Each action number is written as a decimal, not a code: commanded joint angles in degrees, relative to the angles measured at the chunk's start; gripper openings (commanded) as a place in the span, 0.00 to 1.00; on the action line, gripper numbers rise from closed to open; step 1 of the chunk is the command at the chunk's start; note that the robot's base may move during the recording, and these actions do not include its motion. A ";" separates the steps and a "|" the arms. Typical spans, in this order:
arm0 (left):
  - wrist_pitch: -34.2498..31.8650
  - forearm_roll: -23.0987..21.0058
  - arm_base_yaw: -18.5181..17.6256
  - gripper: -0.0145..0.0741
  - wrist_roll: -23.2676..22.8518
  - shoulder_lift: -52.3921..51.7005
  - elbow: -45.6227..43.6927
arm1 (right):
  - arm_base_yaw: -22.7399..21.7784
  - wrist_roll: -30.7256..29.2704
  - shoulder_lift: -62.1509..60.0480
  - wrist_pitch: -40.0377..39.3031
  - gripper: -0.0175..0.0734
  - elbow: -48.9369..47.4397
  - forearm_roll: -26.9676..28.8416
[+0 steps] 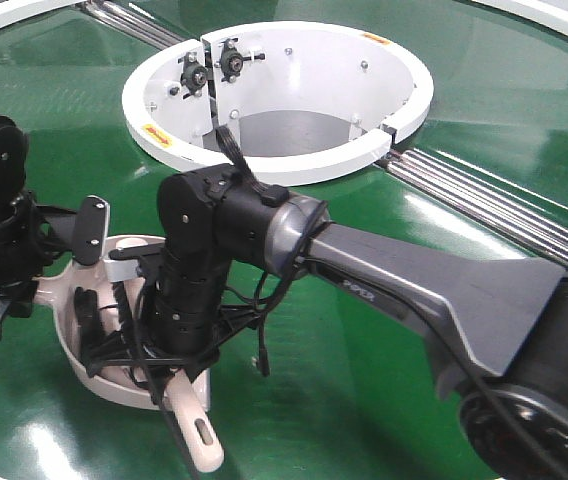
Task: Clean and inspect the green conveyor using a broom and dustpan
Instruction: 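Sweep the black cable into the dustpan with the right-held brush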
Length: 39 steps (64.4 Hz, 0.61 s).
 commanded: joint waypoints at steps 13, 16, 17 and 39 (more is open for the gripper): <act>-0.66 -0.95 -0.65 0.16 -0.61 -2.66 -1.47 | 0.33 -1.18 -3.91 1.00 0.19 -4.67 -0.05; -0.66 -0.95 -0.65 0.16 -0.61 -2.66 -1.47 | 0.33 -0.90 -3.91 1.00 0.19 -4.67 -1.13; -0.66 -0.95 -0.65 0.16 -0.61 -2.66 -1.47 | 0.33 -0.78 -3.91 1.00 0.19 -4.67 -1.57; -0.66 -0.95 -0.65 0.16 -0.61 -2.66 -1.47 | -2.79 1.17 -6.70 1.00 0.19 0.21 -7.36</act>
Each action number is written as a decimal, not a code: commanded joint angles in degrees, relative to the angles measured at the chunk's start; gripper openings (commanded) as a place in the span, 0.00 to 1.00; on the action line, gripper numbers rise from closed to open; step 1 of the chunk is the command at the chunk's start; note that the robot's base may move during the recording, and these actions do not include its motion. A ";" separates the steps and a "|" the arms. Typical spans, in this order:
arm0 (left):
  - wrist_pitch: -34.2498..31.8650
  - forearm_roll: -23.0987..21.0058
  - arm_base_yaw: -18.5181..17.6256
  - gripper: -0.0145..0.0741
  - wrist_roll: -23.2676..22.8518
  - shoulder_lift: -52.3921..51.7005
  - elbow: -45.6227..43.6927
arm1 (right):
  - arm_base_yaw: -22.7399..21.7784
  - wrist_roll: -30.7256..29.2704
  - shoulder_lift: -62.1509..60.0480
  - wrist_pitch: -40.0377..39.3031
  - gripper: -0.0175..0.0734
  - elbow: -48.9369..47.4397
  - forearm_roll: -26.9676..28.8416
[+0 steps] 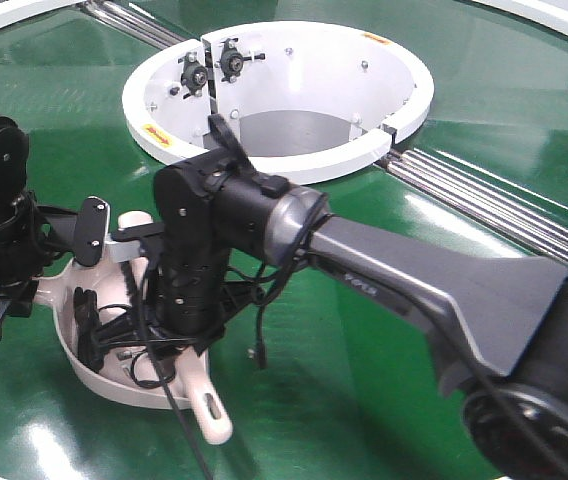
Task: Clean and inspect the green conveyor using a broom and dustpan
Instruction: 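Sweep the black cable into the dustpan with the right-held brush, then carry the brush back and lower it onto the belt with the right gripper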
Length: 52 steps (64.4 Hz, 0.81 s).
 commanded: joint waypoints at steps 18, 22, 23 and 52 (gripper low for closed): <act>-0.64 -1.11 -0.56 0.16 -0.57 -2.66 -1.49 | -9.12 -3.31 -14.38 2.78 0.19 11.11 -6.88; -0.64 -1.11 -0.56 0.16 -0.57 -2.66 -1.49 | -11.25 -4.18 -16.46 2.78 0.19 13.93 -7.20; -0.64 -1.11 -0.56 0.16 -0.57 -2.66 -1.49 | -12.22 -4.42 -16.96 2.78 0.19 14.69 -7.30; -0.64 -1.11 -0.56 0.16 -0.57 -2.66 -1.49 | -29.24 -13.16 -30.48 -4.81 0.19 37.92 -7.50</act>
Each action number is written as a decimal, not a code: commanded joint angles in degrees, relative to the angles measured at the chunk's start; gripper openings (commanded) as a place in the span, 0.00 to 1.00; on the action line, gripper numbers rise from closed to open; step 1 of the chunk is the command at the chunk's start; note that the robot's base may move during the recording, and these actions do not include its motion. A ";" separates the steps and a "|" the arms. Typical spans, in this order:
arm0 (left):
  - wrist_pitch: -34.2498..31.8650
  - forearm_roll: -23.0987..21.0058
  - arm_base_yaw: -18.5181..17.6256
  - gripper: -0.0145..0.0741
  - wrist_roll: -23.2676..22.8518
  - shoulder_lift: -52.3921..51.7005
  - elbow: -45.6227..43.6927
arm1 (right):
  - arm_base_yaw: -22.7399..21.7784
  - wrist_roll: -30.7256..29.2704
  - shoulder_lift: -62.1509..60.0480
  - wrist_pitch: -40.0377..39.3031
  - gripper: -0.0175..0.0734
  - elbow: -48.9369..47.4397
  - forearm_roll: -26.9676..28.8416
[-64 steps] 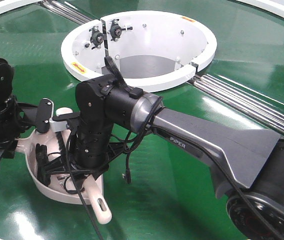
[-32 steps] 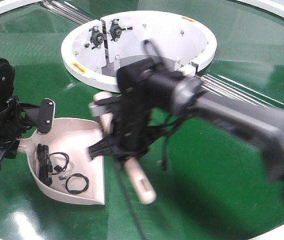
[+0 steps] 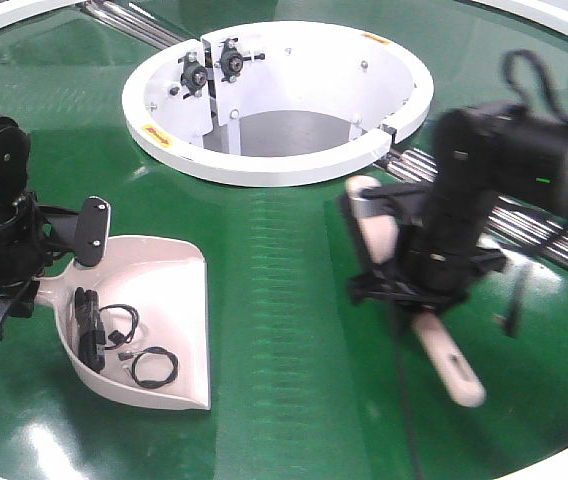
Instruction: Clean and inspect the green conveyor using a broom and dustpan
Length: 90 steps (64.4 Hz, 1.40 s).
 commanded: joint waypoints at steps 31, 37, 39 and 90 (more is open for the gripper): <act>-0.64 -0.98 -0.44 0.16 -0.41 -2.66 -1.49 | -4.68 -2.18 -3.27 -6.75 0.19 11.47 -4.80; -0.64 -0.98 -0.44 0.16 -0.41 -2.66 -1.49 | -4.68 -2.18 -1.97 -6.70 0.19 11.47 -4.68; -0.64 -0.98 -0.44 0.16 -0.41 -2.66 -1.49 | -4.68 -2.18 -1.51 -6.70 0.19 11.47 -4.68; -2.39 -0.98 -0.44 0.16 -0.41 -2.66 -1.49 | -4.68 -2.53 0.53 -5.92 0.19 11.47 -4.68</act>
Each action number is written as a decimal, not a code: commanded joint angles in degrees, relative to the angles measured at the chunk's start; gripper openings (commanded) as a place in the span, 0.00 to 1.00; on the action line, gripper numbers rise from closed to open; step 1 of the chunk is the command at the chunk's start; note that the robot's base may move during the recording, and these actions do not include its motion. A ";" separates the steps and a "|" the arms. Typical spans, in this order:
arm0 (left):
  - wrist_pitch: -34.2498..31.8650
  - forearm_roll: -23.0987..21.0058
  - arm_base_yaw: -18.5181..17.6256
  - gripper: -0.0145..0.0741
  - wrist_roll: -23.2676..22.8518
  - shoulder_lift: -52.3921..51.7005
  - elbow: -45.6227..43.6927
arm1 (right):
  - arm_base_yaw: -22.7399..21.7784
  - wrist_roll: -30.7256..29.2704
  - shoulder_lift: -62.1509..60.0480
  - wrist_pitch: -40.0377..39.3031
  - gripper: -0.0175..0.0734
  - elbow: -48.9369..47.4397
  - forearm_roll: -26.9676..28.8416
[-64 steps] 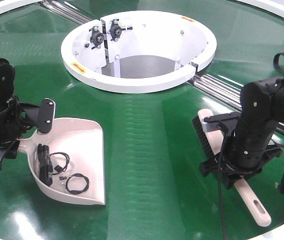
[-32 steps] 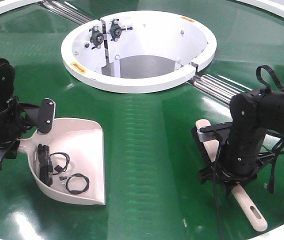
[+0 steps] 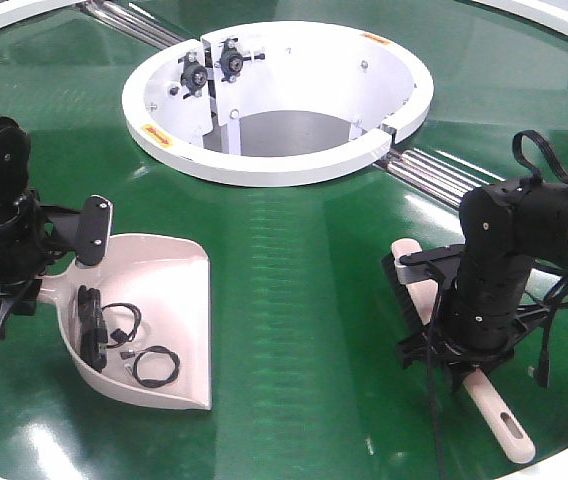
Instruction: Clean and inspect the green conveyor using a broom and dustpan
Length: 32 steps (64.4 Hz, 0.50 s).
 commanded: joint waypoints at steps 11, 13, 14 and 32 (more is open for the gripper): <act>-1.50 -1.44 -0.44 0.16 -0.63 -2.66 -1.49 | -0.38 -0.42 -1.84 0.55 0.19 -1.12 -0.27; -1.43 -1.43 -0.44 0.16 -0.63 -2.66 -1.49 | -0.38 -0.42 -1.84 0.55 0.19 -1.12 -0.27; -1.43 -1.43 -0.44 0.16 -0.69 -2.66 -1.49 | -0.38 -0.42 -1.84 0.55 0.19 -1.12 -0.27; -1.67 -1.28 -0.39 0.16 -0.72 -2.66 -1.49 | -0.38 -0.44 -1.84 0.29 0.19 -1.12 -0.27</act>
